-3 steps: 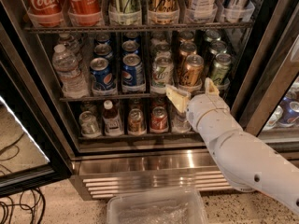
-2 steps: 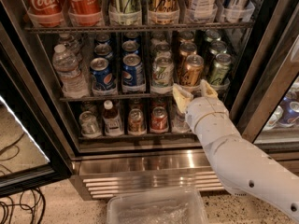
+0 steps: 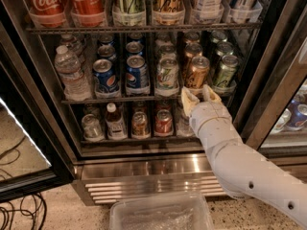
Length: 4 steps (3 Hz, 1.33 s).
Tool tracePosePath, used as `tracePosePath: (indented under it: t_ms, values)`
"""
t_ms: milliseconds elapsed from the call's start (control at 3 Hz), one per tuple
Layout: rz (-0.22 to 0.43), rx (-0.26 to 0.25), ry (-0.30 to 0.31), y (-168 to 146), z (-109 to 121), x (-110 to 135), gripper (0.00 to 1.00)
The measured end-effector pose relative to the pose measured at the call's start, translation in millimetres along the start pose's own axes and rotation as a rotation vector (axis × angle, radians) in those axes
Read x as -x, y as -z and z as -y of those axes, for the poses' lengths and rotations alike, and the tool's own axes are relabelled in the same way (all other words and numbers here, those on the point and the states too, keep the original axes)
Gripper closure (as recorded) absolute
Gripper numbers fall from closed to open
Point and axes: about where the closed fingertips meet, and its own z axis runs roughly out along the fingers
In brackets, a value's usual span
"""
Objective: Pick orange can from middle shelf of fridge
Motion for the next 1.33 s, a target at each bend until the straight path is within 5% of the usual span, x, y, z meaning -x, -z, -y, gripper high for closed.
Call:
tracePosePath:
  t_ms: [333,1333]
  values:
    - [0.009,-0.016,0.004,-9.7,5.9,-2.4,0.38]
    - [0.030,-0.058,0.056,-30.2,26.5,6.1,0.35]
